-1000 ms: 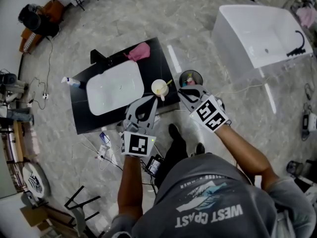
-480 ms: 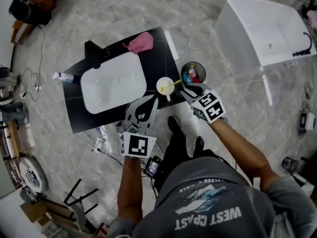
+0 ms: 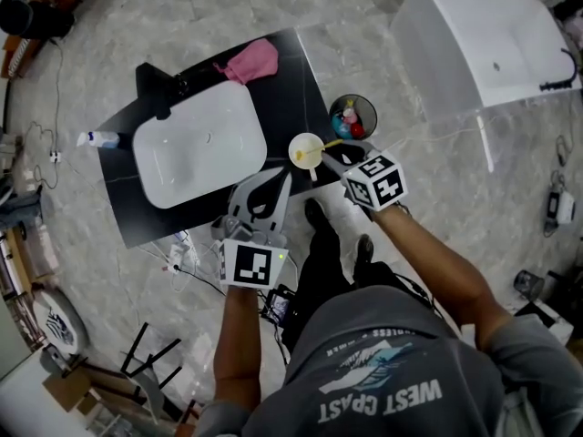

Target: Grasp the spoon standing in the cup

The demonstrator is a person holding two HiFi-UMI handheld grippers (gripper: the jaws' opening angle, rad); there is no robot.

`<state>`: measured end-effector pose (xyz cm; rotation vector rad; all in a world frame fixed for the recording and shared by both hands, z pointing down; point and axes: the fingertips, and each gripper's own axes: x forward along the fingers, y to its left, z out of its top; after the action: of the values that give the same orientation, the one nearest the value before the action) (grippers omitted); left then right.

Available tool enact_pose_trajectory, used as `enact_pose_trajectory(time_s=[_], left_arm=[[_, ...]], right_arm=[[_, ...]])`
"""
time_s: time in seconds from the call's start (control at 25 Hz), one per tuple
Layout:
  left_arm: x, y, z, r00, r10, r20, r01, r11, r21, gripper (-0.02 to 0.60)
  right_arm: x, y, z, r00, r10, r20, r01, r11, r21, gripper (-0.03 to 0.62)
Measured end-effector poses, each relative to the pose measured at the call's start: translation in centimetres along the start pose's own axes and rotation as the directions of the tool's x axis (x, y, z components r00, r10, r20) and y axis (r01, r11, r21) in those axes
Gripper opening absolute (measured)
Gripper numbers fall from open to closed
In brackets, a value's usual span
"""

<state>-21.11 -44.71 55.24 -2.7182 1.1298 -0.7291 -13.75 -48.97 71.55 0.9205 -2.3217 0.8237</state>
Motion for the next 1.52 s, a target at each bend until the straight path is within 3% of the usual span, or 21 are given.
enact_pose_trajectory(time_s=[0.16, 0.32, 0.48, 0.88, 1.2, 1.52], left_arm=[[0.2, 0.4, -1.0, 1.0, -0.006, 0.013, 0.007, 1.0, -0.019, 0.002], [0.2, 0.2, -1.8, 1.0, -0.015, 0.013, 0.015, 0.999, -0.035, 0.002], [-0.2, 0.2, -1.8, 1.0, -0.011, 0.02, 0.012, 1.0, -0.028, 0.002], [-3.1, -0.2, -0.1, 0.997, 0.065, 0.032, -0.064, 0.998, -0.019, 0.002], [-6.0, -0.9, 2.9, 0.99, 0.133, 0.044, -0.134, 0.991, 0.019, 0.002], [-8.1, -2.4, 7.1, 0.982, 0.177, 0.074, -0.183, 0.978, 0.101, 0.002]], right_arm=[[1.3, -0.3, 0.2, 0.999, -0.032, 0.008, 0.032, 0.999, 0.017, 0.135], [1.3, -0.4, 0.9, 0.998, -0.061, 0.029, 0.061, 0.998, -0.002, 0.061], [1.2, 0.4, 1.9, 0.997, -0.047, 0.053, 0.049, 0.998, -0.029, 0.041], [-1.9, 3.6, 4.8, 0.993, -0.015, 0.115, 0.037, 0.981, -0.192, 0.034], [-7.6, 6.8, 8.4, 0.978, 0.016, 0.209, 0.062, 0.93, -0.362, 0.034], [-14.5, 10.1, 11.1, 0.953, 0.066, 0.295, 0.1, 0.852, -0.514, 0.034]])
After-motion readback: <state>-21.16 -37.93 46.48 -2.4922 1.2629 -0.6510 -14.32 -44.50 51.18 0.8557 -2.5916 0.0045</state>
